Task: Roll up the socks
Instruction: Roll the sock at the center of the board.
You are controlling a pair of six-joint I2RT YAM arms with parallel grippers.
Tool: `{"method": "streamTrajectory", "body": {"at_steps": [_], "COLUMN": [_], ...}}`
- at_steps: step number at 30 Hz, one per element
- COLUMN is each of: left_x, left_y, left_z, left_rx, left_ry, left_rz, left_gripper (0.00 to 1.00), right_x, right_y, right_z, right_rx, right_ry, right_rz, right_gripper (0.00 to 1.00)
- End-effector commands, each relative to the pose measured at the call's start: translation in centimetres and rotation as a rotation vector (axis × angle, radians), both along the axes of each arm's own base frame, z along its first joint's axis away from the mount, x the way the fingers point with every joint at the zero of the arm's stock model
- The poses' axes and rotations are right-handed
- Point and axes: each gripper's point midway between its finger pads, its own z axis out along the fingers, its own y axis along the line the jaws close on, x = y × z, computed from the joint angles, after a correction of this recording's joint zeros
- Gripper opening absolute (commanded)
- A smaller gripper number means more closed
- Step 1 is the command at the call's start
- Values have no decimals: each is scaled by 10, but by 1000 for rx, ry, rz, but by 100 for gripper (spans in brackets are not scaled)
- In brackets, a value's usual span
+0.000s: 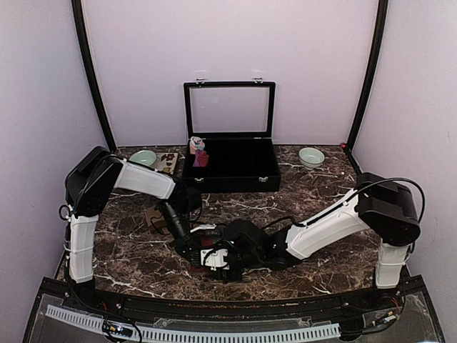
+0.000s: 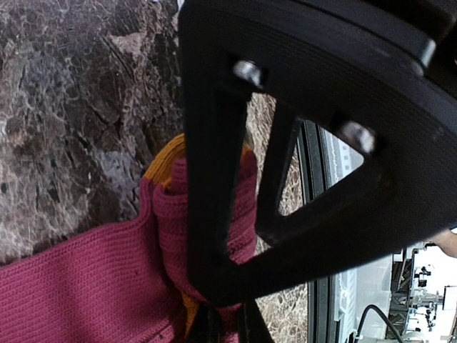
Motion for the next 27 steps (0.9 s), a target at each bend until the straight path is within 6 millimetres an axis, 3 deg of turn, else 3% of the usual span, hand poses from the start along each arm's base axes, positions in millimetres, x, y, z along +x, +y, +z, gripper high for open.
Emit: {"method": "streamTrajectory", "body": {"at_steps": [1,5,12,15,18,23,27], "left_x": [0,5,16,22,34,58,68], "left_y": [50,47,44,43,41,34,40], "left_z": [-59,-59,-59,-54,-40,7,9], "left_rx": [265,261,287,294,298,213,227], "left_ry": [-105,-117,-158,-181,-219,-297,-326], "left_rz": [-118,-111,-81,-61,-16,88,122], "left_gripper": [5,7,24,28,30,35,37], "right_x": [1,1,-5,-10,-15,-22,-25], "right_y": [2,-6,-21,-27,-33,-45,-53], "right_z": [-6,-17,-46,-60,-70,-82,-90], "right_rx": [-3,-28,-102,-147,-178,-214,-244], "right_ry": [-25,-18,48,95,137,190,224], "right_rz": [-4,-25,-53,-57,-69,-83,-105], "right_gripper": [47,39,9,0,0,0,0]}}
